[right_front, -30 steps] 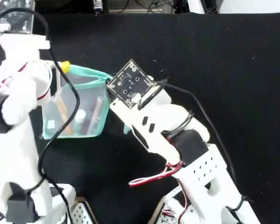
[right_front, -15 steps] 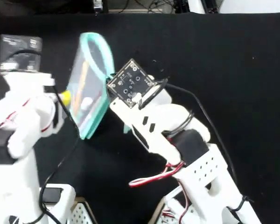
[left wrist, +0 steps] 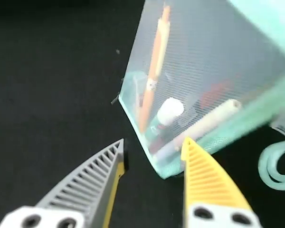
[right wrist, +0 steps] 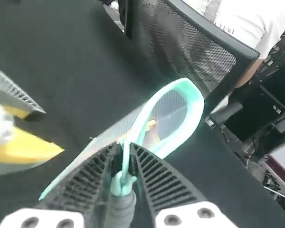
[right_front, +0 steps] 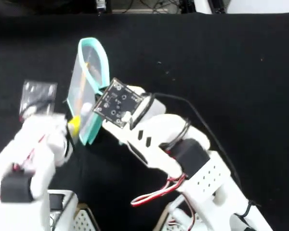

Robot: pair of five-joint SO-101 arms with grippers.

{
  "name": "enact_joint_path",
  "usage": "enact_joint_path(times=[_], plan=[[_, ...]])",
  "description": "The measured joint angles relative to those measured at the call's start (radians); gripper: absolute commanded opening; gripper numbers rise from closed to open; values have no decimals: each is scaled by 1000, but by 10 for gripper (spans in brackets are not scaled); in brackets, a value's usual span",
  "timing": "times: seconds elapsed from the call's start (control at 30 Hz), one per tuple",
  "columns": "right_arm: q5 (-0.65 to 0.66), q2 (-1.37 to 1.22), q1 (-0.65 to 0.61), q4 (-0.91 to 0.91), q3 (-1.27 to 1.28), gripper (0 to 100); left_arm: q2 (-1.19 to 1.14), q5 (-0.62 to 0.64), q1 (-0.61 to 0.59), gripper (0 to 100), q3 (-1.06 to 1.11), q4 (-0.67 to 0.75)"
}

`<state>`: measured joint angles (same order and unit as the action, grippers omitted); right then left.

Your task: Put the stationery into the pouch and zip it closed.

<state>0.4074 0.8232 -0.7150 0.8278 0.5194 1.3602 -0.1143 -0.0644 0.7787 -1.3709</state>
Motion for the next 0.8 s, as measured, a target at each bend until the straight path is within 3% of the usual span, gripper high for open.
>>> enact_joint_path(times=[0.13, 0.23, 0.6, 0.8], plan=[[0, 0, 0, 0, -11, 12, 160, 14, 143, 291, 72, 0], [0, 0, 0, 2, -11, 12, 238, 74, 242, 284, 184, 75], [0, 0, 0, 106, -69, 12, 295, 81, 264, 281, 545, 494], [0, 0, 0, 106, -71, 12, 293, 175, 167, 281, 571, 640]])
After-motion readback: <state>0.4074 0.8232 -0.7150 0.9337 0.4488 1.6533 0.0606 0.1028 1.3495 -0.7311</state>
